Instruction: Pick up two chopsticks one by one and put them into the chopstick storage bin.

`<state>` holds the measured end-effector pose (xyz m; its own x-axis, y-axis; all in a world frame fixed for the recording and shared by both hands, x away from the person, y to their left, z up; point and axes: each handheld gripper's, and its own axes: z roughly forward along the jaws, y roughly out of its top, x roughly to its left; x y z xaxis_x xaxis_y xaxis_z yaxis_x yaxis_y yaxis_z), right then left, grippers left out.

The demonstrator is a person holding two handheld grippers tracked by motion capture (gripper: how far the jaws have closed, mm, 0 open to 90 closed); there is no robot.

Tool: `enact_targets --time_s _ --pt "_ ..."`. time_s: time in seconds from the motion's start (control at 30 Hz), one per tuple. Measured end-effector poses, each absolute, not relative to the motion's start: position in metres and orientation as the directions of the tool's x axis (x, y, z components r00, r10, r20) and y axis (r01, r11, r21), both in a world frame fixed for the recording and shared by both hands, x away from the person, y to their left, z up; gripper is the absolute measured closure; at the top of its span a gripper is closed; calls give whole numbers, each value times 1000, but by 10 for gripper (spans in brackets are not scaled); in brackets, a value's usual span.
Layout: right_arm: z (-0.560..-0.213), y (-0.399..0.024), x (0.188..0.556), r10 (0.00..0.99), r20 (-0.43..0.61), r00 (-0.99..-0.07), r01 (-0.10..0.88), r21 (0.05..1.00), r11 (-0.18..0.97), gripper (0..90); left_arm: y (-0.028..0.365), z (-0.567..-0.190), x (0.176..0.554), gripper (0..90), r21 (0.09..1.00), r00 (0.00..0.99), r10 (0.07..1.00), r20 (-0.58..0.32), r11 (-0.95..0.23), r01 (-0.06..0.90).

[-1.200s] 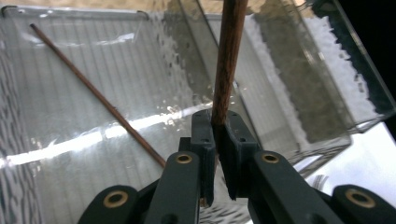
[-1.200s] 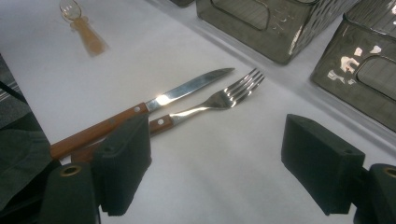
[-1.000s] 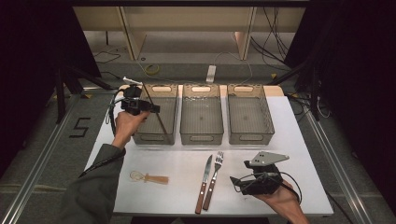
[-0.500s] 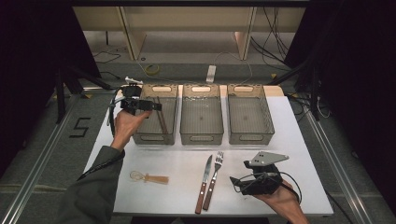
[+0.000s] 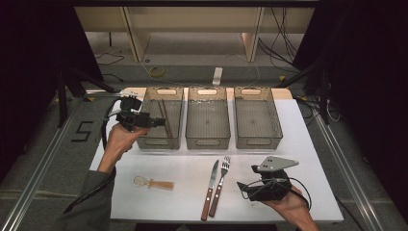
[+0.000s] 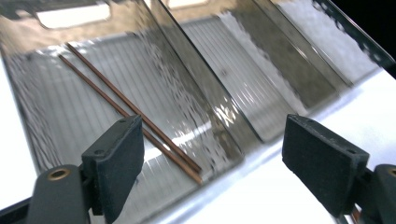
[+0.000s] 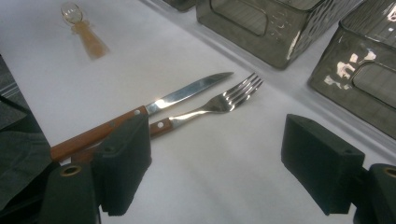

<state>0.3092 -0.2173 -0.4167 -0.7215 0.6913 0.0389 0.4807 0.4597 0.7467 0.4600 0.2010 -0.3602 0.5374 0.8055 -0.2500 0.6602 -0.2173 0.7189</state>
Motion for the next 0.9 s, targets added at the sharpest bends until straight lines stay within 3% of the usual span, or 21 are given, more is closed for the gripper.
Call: enact_targets --time_s 0.1,0.37,0.9 --pt "-416 -218 309 697 35 -717 474 756 450 247 201 -365 451 195 693 586 788 -189 -315 648" --pt "-416 -222 307 709 38 -704 469 775 424 248 194 -370 423 194 673 660 743 -112 -432 600" --pt "-420 -232 308 728 53 -684 480 785 393 245 191 -386 393 197 624 717 693 -79 -527 578"
